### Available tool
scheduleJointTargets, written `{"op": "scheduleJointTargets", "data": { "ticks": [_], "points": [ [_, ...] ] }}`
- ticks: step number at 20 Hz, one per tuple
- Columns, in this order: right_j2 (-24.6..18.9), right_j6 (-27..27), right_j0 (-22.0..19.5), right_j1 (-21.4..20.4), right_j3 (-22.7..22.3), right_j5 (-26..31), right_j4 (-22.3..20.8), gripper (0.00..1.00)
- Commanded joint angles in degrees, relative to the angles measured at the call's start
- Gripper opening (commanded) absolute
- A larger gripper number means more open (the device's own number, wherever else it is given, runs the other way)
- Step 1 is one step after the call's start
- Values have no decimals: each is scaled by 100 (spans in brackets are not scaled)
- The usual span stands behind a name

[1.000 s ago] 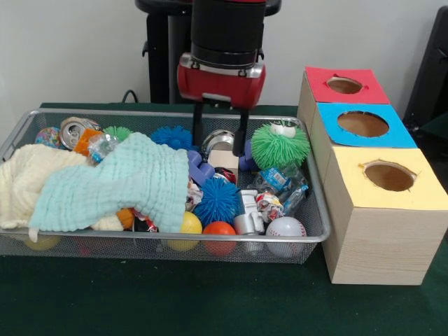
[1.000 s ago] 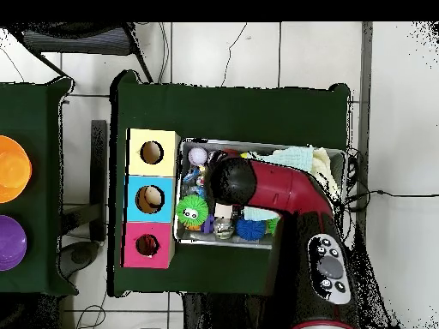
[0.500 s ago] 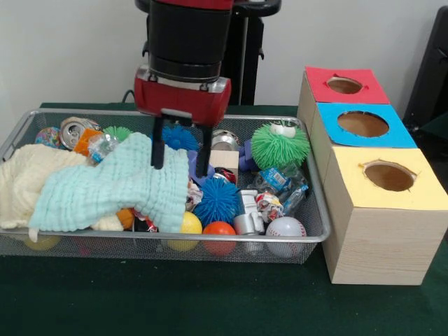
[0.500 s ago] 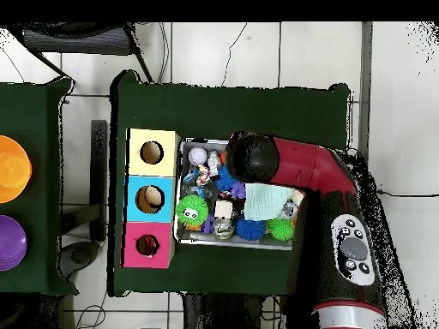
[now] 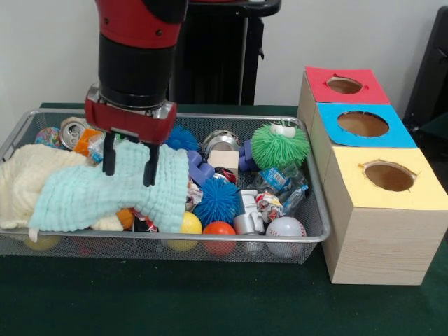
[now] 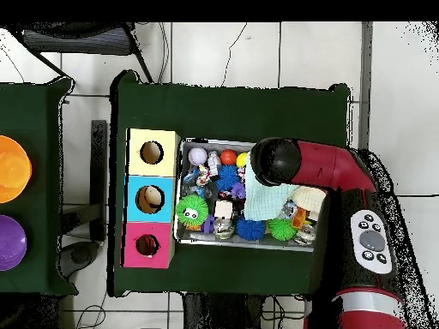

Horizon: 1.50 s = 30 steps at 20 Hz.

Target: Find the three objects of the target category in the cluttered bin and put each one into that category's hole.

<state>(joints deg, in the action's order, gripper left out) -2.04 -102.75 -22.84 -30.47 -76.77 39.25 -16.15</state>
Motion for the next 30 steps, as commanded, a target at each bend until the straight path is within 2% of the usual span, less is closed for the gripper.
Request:
{"op": "scheduleJointTargets", "data": {
  "ticks": [1,6,14,18,19,22,25,30],
  "points": [
    [-155,942,-231,560,56,720,-600,100],
    [-258,798,-300,815,83,699,-701,100],
    [-299,519,-320,1226,-45,287,-810,100],
    [-485,864,-423,1196,-188,166,-898,100],
    [-529,930,-434,1188,-164,260,-909,0],
    [-547,884,-426,1129,-207,242,-879,0],
    [-497,598,-338,820,-416,317,-730,0],
    [-371,283,-206,-129,-1274,436,-519,0]
  ]
}}
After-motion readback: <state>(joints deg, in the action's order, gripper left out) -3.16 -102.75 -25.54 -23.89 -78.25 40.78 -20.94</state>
